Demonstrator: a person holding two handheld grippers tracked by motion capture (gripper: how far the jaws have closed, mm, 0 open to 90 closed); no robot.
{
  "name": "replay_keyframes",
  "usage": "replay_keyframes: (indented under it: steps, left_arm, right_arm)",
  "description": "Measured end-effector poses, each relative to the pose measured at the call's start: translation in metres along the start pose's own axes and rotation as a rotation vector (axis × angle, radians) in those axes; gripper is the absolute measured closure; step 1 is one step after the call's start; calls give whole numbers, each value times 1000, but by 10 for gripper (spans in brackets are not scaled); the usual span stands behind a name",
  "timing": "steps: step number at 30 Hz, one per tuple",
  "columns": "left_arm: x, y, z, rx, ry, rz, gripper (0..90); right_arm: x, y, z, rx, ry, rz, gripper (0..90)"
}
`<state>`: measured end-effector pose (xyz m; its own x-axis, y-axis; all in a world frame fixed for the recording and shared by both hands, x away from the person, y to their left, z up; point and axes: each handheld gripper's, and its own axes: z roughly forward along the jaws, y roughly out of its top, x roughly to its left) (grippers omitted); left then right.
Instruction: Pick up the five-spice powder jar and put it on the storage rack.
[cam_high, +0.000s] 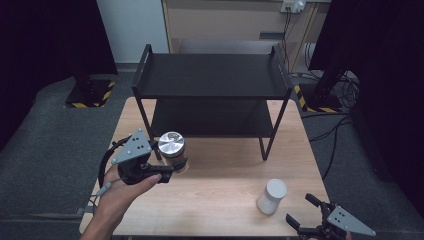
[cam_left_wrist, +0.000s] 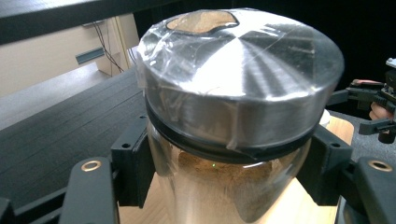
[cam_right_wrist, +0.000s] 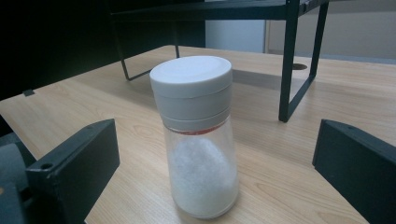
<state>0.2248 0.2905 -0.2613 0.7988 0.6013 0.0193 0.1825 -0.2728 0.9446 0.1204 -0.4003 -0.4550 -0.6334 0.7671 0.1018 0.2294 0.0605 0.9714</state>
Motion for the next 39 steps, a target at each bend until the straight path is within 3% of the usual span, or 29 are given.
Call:
replay_keyframes:
  steps: [9,25,39]
  left_arm:
    - [2,8,-5,-10,14,-4,299]
    - [3,8,-4,-9,32,-23,299]
    - [9,17,-2,-2,23,-23,300]
  right_arm:
    - [-1,1,-1,-2,-2,-3,11]
    - [-1,3,-2,-17,-16,1,13]
    - [-2,4,-4,-18,-23,-1,13]
